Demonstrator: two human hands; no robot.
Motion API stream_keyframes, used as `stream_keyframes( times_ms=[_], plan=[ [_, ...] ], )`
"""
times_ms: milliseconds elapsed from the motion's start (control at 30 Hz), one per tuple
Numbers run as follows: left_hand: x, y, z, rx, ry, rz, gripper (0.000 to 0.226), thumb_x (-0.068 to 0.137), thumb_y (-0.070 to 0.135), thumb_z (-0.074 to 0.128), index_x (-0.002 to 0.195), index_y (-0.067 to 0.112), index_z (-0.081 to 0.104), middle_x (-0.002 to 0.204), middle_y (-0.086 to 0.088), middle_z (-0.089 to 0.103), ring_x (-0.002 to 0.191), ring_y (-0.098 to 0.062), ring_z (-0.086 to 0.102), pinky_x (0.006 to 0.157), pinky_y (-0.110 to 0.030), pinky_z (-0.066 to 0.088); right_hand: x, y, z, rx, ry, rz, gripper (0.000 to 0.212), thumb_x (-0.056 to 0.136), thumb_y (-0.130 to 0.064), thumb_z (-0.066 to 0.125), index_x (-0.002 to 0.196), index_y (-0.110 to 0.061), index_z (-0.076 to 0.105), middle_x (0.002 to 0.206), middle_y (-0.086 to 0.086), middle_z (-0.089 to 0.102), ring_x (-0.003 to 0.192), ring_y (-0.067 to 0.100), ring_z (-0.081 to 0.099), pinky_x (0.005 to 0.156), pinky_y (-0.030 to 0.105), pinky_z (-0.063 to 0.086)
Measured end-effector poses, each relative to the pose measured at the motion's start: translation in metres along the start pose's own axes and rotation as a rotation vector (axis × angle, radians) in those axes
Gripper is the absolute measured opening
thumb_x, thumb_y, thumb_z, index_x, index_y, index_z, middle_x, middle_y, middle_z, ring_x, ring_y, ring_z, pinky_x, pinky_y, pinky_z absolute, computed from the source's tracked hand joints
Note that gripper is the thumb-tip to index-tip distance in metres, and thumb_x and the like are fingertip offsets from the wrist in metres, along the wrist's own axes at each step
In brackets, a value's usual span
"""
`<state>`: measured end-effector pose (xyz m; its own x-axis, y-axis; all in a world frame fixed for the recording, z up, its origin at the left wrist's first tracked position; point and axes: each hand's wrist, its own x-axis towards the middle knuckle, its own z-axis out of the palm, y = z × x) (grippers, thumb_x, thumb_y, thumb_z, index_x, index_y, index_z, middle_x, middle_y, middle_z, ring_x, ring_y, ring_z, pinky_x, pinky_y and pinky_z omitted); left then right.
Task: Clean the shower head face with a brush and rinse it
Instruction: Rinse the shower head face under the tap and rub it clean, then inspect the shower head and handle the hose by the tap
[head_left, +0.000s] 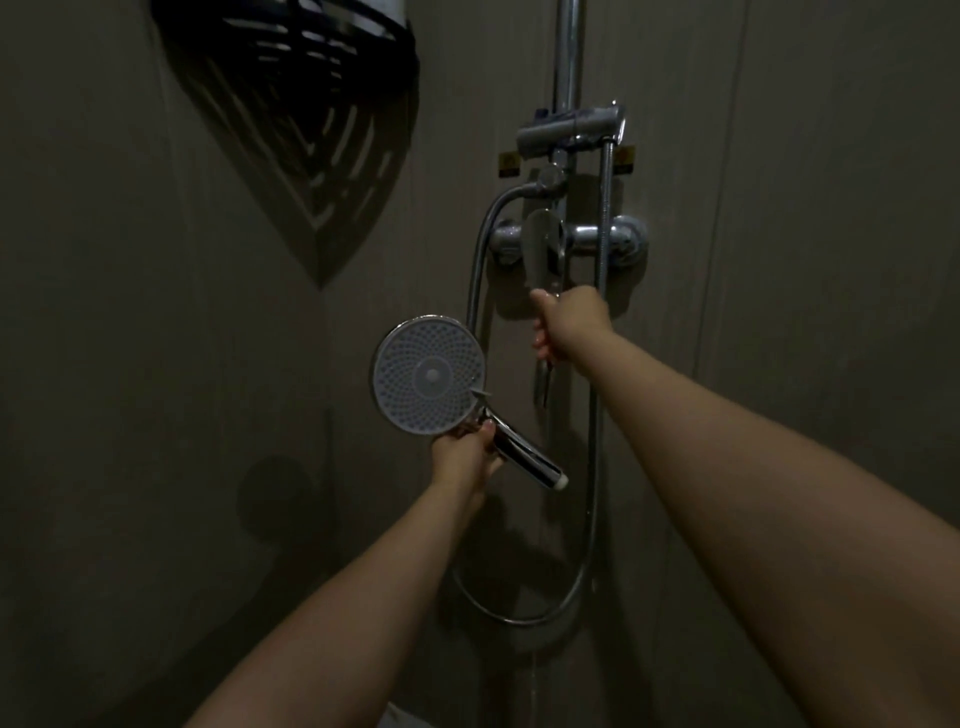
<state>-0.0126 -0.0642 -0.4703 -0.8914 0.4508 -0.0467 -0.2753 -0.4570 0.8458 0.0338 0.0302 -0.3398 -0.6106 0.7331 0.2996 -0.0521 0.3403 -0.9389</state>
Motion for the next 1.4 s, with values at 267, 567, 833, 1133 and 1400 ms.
stream_keyframes(
  times_ms=[267, 567, 833, 1133, 1400],
  plan=[
    [-0.008, 0.026, -0.004, -0.022, 0.03, 0.017, 0.032, 0.088, -0.005, 0.052, 0.12, -0.005, 0.055, 0.122, -0.024, 0.059, 0.079, -0.023, 0.062, 0.066, -0.03, 0.054, -0.06, 0.055, 0.023, -0.494, -0.254, -0.156, 0.02, 0.083, -0.033, 0.067, 0.086, -0.014, 0.06, 0.083, 0.002, 0.064, 0.077, 0.015, 0.061, 0.066, 0.026, 0.047],
    [-0.029, 0.117, 0.013, 0.129, 0.067, -0.065, 0.031, 0.092, -0.006, 0.045, 0.122, -0.007, 0.053, 0.102, -0.02, 0.063, 0.069, -0.022, 0.066, 0.051, -0.027, 0.056, -0.057, -0.008, 0.035, -0.472, -0.461, -0.053, 0.042, 0.082, -0.009, 0.066, 0.123, -0.008, 0.052, 0.123, 0.011, 0.06, 0.114, 0.024, 0.056, 0.094, 0.029, 0.042],
    [-0.064, 0.264, 0.076, 0.294, 0.117, -0.015, 0.034, 0.088, -0.01, 0.05, 0.12, -0.006, 0.057, 0.122, -0.024, 0.06, 0.098, -0.028, 0.058, 0.073, -0.032, 0.05, -0.046, -0.148, 0.028, -0.297, -0.416, -0.025, 0.028, 0.083, -0.005, 0.064, 0.111, -0.003, 0.059, 0.096, 0.004, 0.06, 0.091, 0.014, 0.054, 0.077, 0.02, 0.035],
    [-0.114, 0.415, 0.157, 0.448, 0.103, 0.053, 0.027, 0.089, -0.007, 0.049, 0.113, -0.003, 0.059, 0.117, -0.024, 0.062, 0.1, -0.028, 0.06, 0.083, -0.039, 0.05, -0.042, -0.307, -0.002, -0.093, -0.424, 0.004, 0.02, 0.085, 0.0, 0.058, 0.085, -0.019, 0.055, 0.081, 0.0, 0.057, 0.082, 0.014, 0.054, 0.072, 0.022, 0.042],
    [-0.14, 0.459, 0.172, 0.415, 0.076, 0.13, 0.011, 0.092, 0.007, 0.051, 0.094, 0.006, 0.062, 0.091, -0.013, 0.065, 0.081, -0.019, 0.061, 0.07, -0.026, 0.048, -0.056, -0.368, 0.005, 0.113, -0.376, 0.004, 0.027, 0.092, -0.005, 0.051, 0.116, -0.013, 0.059, 0.105, 0.001, 0.065, 0.102, 0.012, 0.062, 0.086, 0.022, 0.052]
  ],
)
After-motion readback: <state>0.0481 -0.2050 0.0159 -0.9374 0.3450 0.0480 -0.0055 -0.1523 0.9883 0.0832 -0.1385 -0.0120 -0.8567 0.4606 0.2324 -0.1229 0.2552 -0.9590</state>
